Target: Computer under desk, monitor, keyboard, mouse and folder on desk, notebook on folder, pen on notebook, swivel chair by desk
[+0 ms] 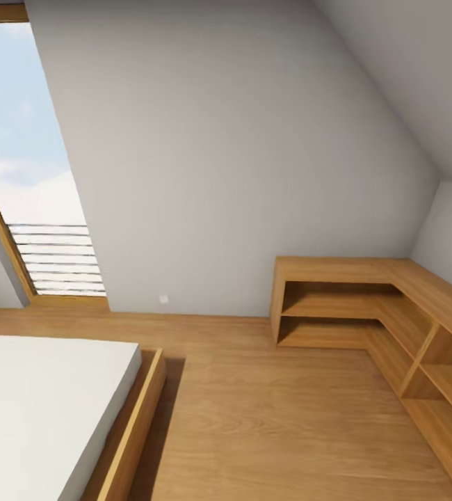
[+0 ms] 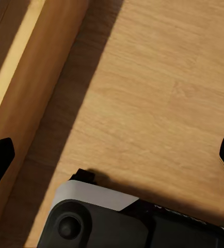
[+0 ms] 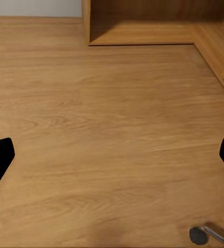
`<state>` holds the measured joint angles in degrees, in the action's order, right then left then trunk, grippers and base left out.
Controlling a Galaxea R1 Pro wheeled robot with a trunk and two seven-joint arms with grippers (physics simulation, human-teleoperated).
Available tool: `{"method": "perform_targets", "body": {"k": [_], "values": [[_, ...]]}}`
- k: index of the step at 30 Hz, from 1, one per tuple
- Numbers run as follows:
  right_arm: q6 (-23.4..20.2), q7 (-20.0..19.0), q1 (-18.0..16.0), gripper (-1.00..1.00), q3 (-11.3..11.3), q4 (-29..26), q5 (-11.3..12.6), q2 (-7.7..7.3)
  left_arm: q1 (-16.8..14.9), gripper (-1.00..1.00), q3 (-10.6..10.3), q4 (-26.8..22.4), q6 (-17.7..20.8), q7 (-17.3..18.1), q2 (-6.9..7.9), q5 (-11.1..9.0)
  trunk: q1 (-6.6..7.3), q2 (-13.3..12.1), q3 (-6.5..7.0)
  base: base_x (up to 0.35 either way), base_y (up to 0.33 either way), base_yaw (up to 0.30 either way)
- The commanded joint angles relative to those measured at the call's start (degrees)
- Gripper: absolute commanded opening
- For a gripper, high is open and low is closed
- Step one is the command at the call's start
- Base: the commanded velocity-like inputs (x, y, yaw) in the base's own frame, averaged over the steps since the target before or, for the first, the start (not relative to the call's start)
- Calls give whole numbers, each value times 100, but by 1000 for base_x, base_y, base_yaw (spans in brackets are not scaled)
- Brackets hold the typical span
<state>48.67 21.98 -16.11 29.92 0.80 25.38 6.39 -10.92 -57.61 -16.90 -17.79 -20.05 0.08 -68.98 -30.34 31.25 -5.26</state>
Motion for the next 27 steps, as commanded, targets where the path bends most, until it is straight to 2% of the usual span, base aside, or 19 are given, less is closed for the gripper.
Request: {"method": "perform_targets", "body": {"k": [1, 27], "values": [[11, 34, -6, 100, 49, 8, 22, 3, -7, 100, -48, -6, -24, -34, 2, -39, -6, 9, -11, 329, 0, 10], [12, 31, -6, 100, 49, 8, 28, -3, -7, 100, -66, -6, -22, -34, 1, -45, -6, 9, -11, 329, 0, -4]]}}
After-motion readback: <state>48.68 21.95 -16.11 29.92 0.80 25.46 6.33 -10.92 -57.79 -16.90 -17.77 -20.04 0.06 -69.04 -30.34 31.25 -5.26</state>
